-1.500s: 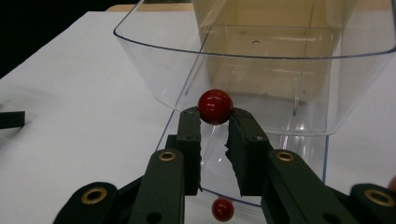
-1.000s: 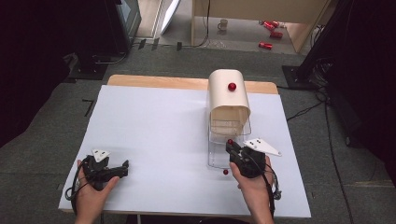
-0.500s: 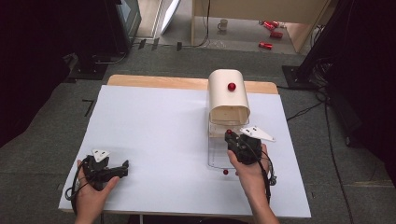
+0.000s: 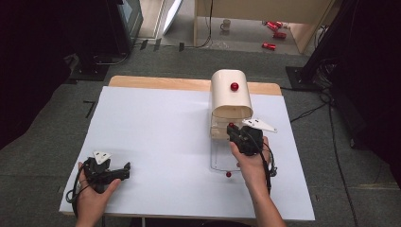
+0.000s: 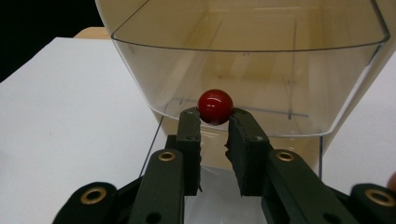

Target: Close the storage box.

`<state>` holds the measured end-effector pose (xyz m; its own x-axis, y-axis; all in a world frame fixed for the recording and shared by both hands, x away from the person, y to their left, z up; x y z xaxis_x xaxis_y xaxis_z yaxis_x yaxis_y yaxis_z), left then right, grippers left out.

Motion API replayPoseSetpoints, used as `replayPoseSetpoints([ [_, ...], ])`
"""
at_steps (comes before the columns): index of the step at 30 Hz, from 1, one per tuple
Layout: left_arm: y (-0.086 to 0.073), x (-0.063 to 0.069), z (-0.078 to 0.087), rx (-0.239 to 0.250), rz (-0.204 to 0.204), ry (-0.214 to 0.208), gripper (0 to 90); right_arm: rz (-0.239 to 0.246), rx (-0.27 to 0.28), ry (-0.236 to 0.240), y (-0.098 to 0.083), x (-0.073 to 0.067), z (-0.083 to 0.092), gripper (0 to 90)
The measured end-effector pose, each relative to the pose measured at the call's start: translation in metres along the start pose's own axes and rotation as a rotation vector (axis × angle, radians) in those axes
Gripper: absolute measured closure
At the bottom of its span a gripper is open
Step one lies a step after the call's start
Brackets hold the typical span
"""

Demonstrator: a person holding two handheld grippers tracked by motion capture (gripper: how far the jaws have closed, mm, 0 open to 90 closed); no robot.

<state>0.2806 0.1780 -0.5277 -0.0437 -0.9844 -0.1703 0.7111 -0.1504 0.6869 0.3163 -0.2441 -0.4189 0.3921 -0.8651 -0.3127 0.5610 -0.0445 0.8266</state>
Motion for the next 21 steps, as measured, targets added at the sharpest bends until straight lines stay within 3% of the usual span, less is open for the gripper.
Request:
replayPoseSetpoints([
  [2, 0.0, 0.0, 0.0, 0.0, 0.0, 0.0, 0.0, -0.006, -0.005, 0.005, 0.0, 0.0, 0.0, 74.0],
  [3, 0.0, 0.0, 0.0, 0.0, 0.0, 0.0, 0.0, -0.013, -0.01, 0.019, -0.002, -0.001, 0.001, 68.0],
  [7, 0.0, 0.0, 0.0, -0.001, -0.002, 0.0, 0.0, -0.005, -0.008, 0.04, -0.006, -0.003, 0.005, 39.3],
  [12, 0.0, 0.0, 0.0, -0.001, -0.002, 0.0, 0.0, 0.032, -0.055, -0.013, -0.016, -0.007, 0.013, 1.2],
  [17, 0.0, 0.0, 0.0, 0.0, -0.001, -0.001, 0.0, 0.034, -0.062, -0.04, -0.027, -0.012, 0.026, 0.0],
  [21, 0.0, 0.0, 0.0, -0.001, -0.002, -0.001, 0.0, 0.039, -0.068, -0.03, -0.039, -0.016, 0.034, 0.0],
])
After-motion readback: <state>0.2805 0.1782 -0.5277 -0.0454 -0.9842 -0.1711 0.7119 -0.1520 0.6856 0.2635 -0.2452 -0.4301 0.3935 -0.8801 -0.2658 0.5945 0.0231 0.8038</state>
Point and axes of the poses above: each handheld gripper's, and its own axes: z roughly backward along the jaws, y roughly out of its top, x roughly to its right, the point moved 4 cm from there along -z, roughly forward along the jaws, and after that the axes turned 12 degrees about y, right-handed, at the moved point
